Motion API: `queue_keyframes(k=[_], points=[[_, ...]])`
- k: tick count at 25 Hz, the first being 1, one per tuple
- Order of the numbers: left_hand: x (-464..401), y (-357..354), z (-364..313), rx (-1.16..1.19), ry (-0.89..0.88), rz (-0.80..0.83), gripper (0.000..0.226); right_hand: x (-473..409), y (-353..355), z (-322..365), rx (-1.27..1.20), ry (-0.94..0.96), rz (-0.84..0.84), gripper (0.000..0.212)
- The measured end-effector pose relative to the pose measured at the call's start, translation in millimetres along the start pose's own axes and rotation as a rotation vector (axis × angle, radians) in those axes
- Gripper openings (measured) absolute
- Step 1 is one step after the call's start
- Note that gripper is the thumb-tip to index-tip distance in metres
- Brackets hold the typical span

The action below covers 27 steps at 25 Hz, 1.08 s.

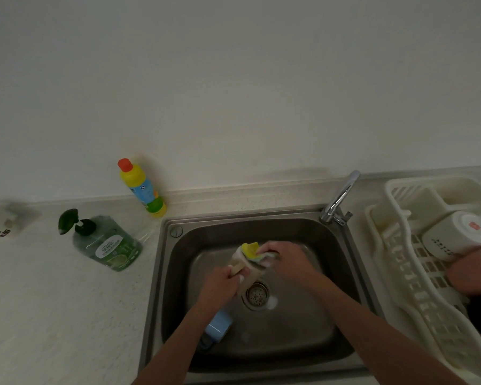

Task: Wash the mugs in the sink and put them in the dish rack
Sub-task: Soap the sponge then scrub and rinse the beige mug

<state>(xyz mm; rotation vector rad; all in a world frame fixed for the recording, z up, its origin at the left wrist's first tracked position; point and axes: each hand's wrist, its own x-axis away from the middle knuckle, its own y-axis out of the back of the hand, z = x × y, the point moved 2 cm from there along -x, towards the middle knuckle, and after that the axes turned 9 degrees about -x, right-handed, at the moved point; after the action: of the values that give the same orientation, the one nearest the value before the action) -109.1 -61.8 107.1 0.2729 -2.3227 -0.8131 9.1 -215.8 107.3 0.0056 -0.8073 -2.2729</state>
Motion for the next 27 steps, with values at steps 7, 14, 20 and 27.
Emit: queue_keyframes(k=[7, 14, 20, 27], points=[[-36.3, 5.8, 8.2, -0.009, -0.02, 0.027, 0.032, -23.0, -6.4, -6.0, 0.052, -0.013, 0.019, 0.021], [-64.8, 14.4, 10.8, 0.025, -0.019, -0.019, 0.026, -69.2, 3.3, -5.8, 0.307, -0.013, 0.054, 0.03], [-88.9, 21.3, 9.7, 0.068, -0.006, -0.031, 0.029, -113.2, 14.2, 2.4, 0.259, -0.016, -0.069, 0.03], [-103.0, 20.9, 16.7, 0.001, 0.023, 0.004, 0.03, -155.0, 12.1, -1.8, 0.235, 0.037, -0.205, 0.018]])
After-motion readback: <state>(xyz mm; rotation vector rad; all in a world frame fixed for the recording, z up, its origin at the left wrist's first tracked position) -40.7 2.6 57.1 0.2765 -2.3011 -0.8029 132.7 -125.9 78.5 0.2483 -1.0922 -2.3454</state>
